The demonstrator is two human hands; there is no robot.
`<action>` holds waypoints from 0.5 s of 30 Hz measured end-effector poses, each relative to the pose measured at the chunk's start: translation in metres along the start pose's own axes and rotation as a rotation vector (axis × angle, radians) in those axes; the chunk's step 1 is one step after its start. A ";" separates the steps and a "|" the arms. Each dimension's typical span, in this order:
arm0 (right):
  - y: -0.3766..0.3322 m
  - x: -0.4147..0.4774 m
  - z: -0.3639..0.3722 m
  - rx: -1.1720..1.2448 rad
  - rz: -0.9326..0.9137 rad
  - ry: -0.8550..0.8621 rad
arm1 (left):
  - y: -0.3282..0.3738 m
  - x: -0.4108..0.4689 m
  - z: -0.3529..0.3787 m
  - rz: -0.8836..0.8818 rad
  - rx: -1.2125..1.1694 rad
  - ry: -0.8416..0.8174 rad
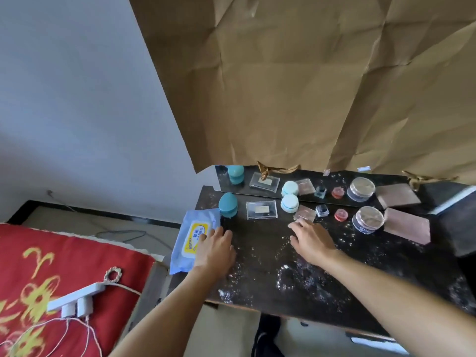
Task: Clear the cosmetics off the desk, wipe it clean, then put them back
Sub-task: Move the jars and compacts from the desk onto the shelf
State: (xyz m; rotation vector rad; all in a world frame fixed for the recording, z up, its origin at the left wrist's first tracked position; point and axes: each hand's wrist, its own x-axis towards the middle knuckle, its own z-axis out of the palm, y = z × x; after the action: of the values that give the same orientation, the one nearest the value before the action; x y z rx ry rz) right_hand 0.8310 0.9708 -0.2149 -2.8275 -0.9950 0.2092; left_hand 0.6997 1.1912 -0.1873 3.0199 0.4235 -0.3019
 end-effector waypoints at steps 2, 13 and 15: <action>0.008 0.021 0.005 0.034 0.050 0.009 | -0.002 0.019 0.006 0.008 -0.015 -0.022; 0.033 0.116 0.052 0.026 0.256 -0.011 | -0.026 0.152 0.033 -0.027 -0.006 -0.093; 0.034 0.122 0.059 0.033 0.264 0.018 | -0.026 0.167 0.043 -0.041 -0.015 -0.121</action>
State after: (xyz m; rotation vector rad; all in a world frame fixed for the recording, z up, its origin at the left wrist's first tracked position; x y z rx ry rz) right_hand 0.9361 1.0263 -0.2890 -2.9168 -0.6057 0.2250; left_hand 0.8416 1.2562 -0.2643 2.9606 0.4752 -0.4791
